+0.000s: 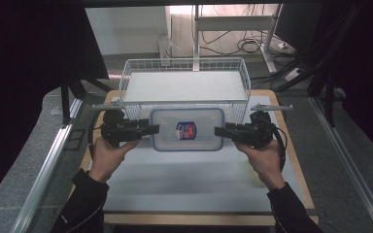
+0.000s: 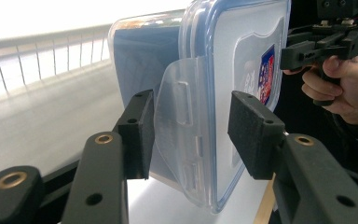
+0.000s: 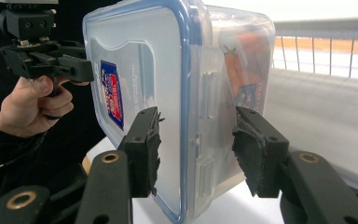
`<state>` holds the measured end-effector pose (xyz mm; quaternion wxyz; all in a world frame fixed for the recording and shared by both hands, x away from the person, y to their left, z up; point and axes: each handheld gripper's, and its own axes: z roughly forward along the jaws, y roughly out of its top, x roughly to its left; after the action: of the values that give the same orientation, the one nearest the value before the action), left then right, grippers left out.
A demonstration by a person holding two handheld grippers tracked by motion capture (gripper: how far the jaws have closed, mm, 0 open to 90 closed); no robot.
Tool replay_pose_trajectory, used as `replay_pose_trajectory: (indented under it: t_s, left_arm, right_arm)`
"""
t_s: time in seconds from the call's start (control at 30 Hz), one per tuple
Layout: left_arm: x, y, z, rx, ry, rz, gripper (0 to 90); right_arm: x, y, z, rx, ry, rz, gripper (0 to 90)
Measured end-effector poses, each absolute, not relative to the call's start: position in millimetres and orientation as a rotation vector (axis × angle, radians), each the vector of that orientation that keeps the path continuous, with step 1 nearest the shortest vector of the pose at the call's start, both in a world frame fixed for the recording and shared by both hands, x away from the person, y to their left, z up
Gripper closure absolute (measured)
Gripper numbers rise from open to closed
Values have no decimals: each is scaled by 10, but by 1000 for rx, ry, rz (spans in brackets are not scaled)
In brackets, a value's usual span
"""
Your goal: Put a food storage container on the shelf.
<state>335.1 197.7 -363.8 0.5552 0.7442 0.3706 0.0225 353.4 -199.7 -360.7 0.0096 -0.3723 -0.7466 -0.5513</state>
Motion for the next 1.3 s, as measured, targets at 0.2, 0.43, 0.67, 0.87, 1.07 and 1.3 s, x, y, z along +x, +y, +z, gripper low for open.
replay_pose_trajectory:
  t_s: [0.2,0.43,0.67,0.87,1.07,1.3]
  left_arm:
    - [3485,2011,-3471,1743,869,58,519]
    - [3633,2057,-3247,1731,870,83,518]
    - [3808,2094,-3080,1723,872,102,518]
    - [3978,2107,-3017,1706,876,90,518]
    - [4163,2078,-2977,1711,891,84,515]
    - [4347,2062,-2959,1701,919,86,508]
  right_arm:
    - [3656,-1965,-3416,-1164,-2338,-1748,524]
    - [3836,-1920,-3237,-1155,-2316,-1783,524]
    - [4044,-1883,-3110,-1159,-2277,-1791,524]
    - [4196,-1868,-3020,-1164,-2278,-1801,524]
    - [4340,-1876,-2979,-1186,-2275,-1807,522]
    - [4529,-1879,-3005,-1222,-2238,-1806,521]
